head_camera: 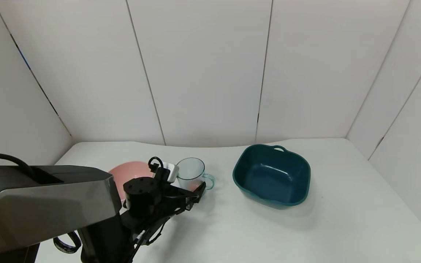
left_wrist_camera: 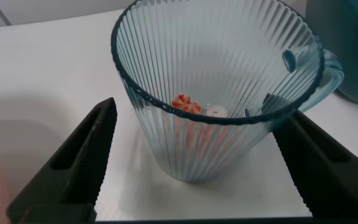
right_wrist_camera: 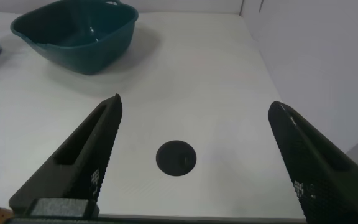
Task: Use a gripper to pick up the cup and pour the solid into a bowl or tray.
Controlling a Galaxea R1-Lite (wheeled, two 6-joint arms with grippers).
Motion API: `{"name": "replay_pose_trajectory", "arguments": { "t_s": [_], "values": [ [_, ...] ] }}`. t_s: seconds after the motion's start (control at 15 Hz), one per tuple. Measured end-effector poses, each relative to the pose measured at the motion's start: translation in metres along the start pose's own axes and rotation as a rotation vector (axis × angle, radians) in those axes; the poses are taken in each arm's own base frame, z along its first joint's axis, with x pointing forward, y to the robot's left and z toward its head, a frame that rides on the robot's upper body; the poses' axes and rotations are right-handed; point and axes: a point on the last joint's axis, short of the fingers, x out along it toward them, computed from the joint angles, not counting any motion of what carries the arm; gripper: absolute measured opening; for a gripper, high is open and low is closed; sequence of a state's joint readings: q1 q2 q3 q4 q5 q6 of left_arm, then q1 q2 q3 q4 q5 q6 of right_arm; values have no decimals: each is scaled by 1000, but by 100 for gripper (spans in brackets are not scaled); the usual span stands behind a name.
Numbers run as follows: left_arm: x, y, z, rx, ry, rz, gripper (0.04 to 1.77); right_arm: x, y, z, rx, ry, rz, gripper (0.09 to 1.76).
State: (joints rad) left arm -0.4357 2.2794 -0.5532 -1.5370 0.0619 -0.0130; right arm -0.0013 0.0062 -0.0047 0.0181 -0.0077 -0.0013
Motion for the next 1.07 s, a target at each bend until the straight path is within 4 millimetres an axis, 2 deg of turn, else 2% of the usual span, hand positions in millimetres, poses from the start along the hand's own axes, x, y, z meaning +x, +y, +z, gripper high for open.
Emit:
{"name": "replay_pose_trajectory", "arguments": {
  "t_s": [1.07],
  "values": [
    [23,-1,-5,1,-17,-1,172,0,0,0,0,1,1,171]
  ]
}}
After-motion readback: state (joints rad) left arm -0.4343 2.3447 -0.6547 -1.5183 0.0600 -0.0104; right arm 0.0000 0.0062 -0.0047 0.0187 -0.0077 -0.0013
